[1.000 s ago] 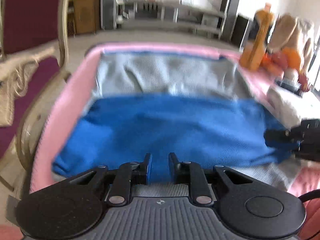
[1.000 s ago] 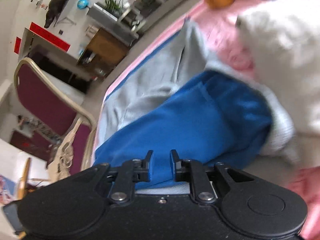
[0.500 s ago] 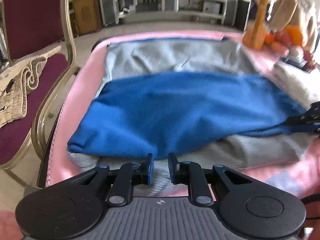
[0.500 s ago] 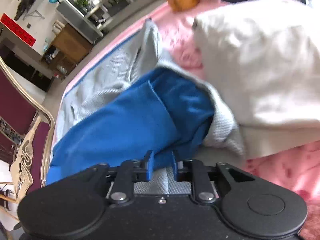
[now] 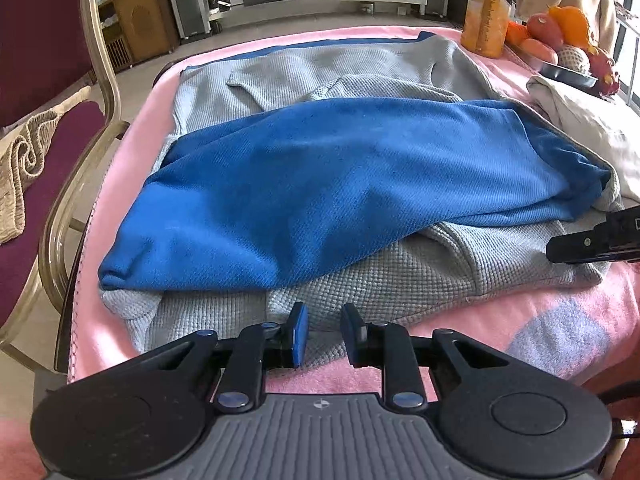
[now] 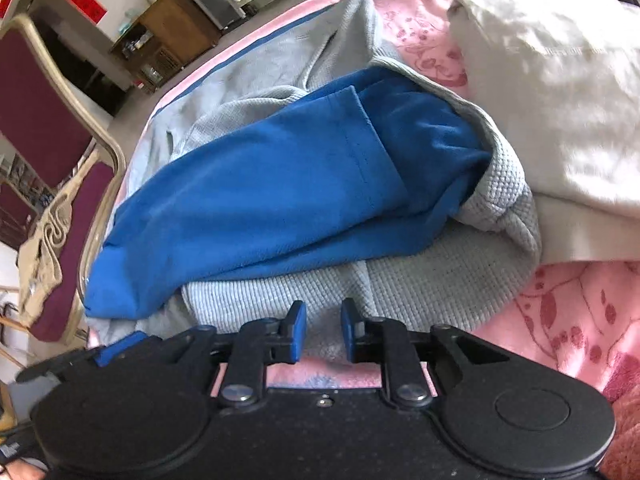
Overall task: Fold clothes
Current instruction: 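Grasp the blue-trimmed sweater hem with both tools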
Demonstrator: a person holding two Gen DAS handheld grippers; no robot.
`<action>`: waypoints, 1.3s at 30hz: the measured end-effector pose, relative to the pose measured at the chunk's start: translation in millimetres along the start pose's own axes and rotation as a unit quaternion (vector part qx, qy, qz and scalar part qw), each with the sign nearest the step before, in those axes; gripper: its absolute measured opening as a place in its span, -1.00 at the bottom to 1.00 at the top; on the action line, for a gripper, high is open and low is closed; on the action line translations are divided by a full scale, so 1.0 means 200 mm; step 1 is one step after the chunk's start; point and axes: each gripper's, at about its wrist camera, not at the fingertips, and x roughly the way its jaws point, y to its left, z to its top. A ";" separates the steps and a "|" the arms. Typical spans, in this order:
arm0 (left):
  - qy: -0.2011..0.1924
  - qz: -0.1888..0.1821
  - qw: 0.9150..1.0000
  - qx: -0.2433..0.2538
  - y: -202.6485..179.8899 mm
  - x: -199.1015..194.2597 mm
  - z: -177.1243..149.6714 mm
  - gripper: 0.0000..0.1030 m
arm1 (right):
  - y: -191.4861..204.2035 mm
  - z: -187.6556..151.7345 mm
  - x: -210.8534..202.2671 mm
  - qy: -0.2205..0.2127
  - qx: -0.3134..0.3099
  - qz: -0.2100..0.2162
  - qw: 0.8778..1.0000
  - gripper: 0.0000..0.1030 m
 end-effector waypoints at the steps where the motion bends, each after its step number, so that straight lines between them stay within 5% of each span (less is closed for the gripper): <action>1: -0.001 0.004 1.000 0.000 0.00 -0.01 0.00 -0.51 | 0.01 0.00 0.00 -0.002 -0.006 -0.003 1.000 -0.61; 6: -0.041 0.033 0.998 -0.023 0.10 -0.14 0.11 -0.51 | 0.04 0.05 -0.13 -0.042 -0.007 0.021 0.999 -0.54; 9: -0.060 0.042 0.996 -0.057 0.21 -0.22 0.22 -0.33 | 0.09 0.14 -0.24 -0.077 -0.012 0.035 0.996 -0.51; 20: -0.105 0.086 0.983 -0.123 0.61 -0.26 0.71 -0.02 | 0.27 0.65 -0.45 -0.163 -0.009 0.058 0.985 -0.19; 23: -0.091 0.095 0.980 -0.147 0.71 -0.12 0.88 -0.01 | 0.30 0.81 -0.39 -0.176 -0.011 0.047 0.983 -0.19; 29: -0.032 0.051 0.972 -0.229 0.94 0.36 1.17 -0.01 | 0.24 1.13 -0.07 -0.183 0.005 -0.004 0.983 -0.08; 39: 0.016 -0.012 0.949 -0.315 1.13 0.95 1.39 -0.04 | 0.00 1.46 0.46 -0.182 0.023 -0.064 0.981 -0.09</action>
